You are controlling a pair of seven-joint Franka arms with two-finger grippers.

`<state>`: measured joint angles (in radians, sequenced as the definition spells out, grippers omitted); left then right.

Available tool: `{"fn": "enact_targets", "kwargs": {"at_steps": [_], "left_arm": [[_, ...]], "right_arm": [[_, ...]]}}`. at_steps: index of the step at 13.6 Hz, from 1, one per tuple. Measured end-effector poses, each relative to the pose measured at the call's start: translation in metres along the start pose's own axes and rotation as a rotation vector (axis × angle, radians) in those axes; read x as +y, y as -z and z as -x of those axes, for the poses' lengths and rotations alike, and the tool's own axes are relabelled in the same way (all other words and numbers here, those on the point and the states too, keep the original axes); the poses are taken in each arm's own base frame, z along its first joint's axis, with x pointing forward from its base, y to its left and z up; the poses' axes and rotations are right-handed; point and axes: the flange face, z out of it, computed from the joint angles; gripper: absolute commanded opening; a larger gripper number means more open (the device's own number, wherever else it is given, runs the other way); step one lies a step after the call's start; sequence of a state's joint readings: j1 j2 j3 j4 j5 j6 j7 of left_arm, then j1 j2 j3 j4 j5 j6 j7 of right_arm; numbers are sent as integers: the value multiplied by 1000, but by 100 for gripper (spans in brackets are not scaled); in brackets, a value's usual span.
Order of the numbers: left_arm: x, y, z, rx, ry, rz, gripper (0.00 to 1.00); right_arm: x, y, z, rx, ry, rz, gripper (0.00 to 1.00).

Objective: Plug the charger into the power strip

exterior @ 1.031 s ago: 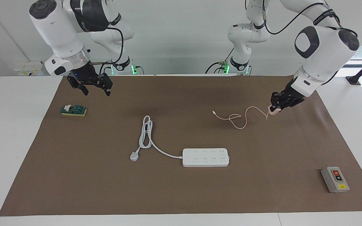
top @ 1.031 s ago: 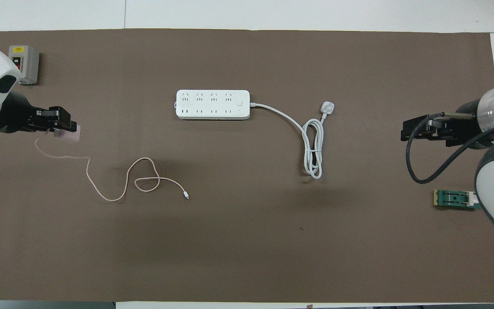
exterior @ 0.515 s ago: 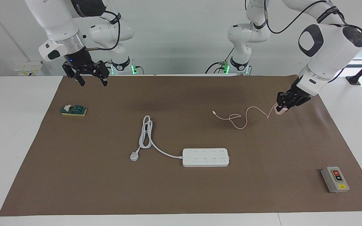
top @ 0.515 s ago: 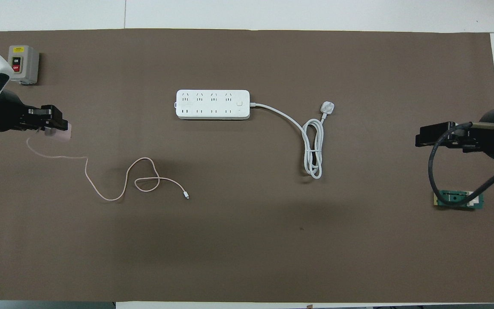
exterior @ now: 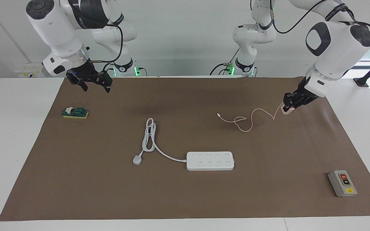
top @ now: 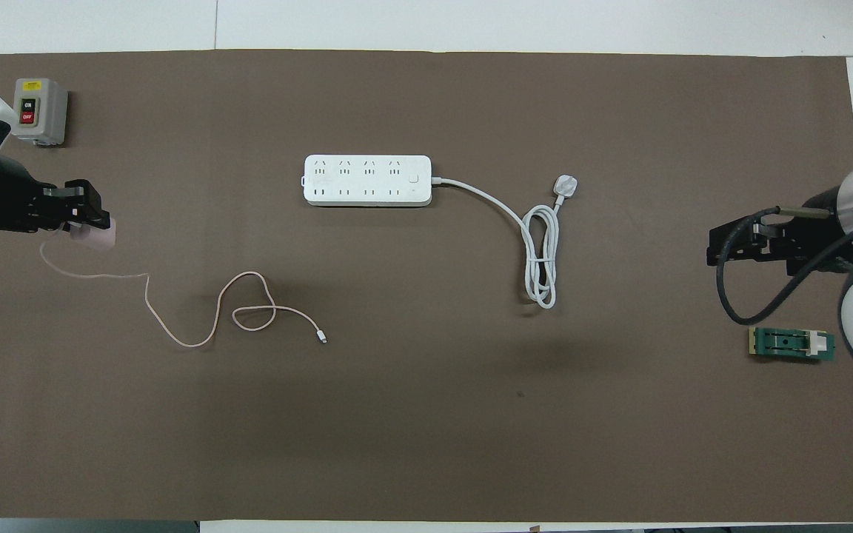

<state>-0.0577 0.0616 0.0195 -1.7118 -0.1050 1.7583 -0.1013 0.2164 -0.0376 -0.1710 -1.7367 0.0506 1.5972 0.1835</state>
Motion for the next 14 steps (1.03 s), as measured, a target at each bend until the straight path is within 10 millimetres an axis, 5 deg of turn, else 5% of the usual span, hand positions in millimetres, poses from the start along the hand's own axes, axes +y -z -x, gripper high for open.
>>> {"fn": "enact_targets", "kwargs": {"at_steps": [5, 14], "left_arm": [[10, 2, 0, 23, 75, -69, 0], [8, 1, 0, 37, 683, -61, 0]], "right_arm": [[-2, 0, -10, -29, -72, -2, 100], [3, 34, 15, 9, -85, -26, 100]]}}
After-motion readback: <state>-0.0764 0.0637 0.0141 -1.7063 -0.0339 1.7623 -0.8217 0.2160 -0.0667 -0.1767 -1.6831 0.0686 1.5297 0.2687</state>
